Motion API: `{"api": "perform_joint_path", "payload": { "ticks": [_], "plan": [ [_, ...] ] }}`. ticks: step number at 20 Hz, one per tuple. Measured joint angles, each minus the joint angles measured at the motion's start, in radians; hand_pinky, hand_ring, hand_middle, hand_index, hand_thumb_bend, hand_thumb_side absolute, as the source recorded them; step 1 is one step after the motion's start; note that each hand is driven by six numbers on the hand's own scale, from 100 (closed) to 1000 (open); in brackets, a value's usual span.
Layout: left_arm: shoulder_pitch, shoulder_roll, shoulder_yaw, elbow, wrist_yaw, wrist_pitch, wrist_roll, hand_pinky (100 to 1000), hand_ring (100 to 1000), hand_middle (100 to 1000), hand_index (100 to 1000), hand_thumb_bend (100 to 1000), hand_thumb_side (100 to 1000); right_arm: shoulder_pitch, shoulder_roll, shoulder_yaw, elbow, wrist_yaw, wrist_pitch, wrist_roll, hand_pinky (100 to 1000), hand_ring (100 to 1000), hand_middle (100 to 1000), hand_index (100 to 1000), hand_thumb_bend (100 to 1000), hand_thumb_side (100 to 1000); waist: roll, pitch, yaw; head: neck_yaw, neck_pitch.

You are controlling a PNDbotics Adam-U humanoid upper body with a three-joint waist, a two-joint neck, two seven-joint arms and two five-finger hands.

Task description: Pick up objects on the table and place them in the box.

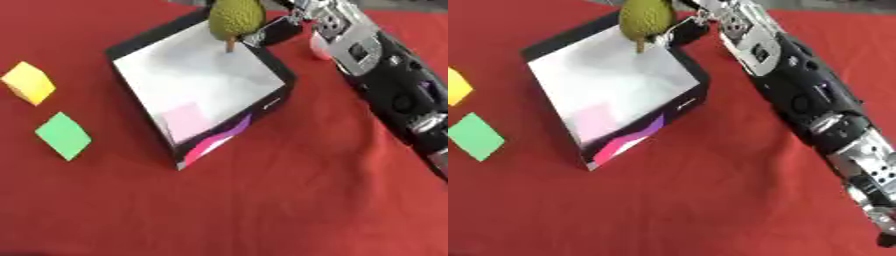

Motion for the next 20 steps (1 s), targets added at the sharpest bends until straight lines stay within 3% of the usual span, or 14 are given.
{"api": "perform_joint_path", "payload": {
  "ticks": [13,17,18,19,20],
  "plan": [
    [-0.011,0.008,-0.012,-0.003,-0.002,-0.020,-0.019,711,856,691,734,100,604,0.006,0.038,0.035,-0.023,-0.012,0.005,0.085,702,417,400,681,228,100,-0.002,0.000,0.014,-0.019,0.003],
    [-0.011,0.008,-0.012,-0.003,0.001,-0.019,-0.024,711,857,691,733,100,603,0.010,0.041,0.046,-0.023,0.004,-0.007,0.122,747,475,461,727,209,104,-0.002,0.000,0.017,-0.019,0.002],
    [-0.011,0.008,-0.012,-0.003,0.002,-0.019,-0.025,711,857,691,733,100,600,0.013,0.041,0.049,-0.023,0.012,-0.013,0.135,767,501,487,751,239,100,-0.002,0.000,0.018,-0.019,0.002],
    [-0.012,0.008,-0.013,-0.003,0.002,-0.018,-0.025,711,857,691,733,100,606,0.016,0.041,0.052,-0.023,0.022,-0.021,0.149,777,516,503,765,205,131,-0.002,0.000,0.018,-0.019,0.001],
    [-0.012,0.008,-0.013,-0.003,0.002,-0.017,-0.026,711,858,691,733,100,608,0.018,0.042,0.053,-0.023,0.033,-0.028,0.162,809,586,577,822,201,157,-0.002,0.000,0.018,-0.019,0.001]
  ]
}}
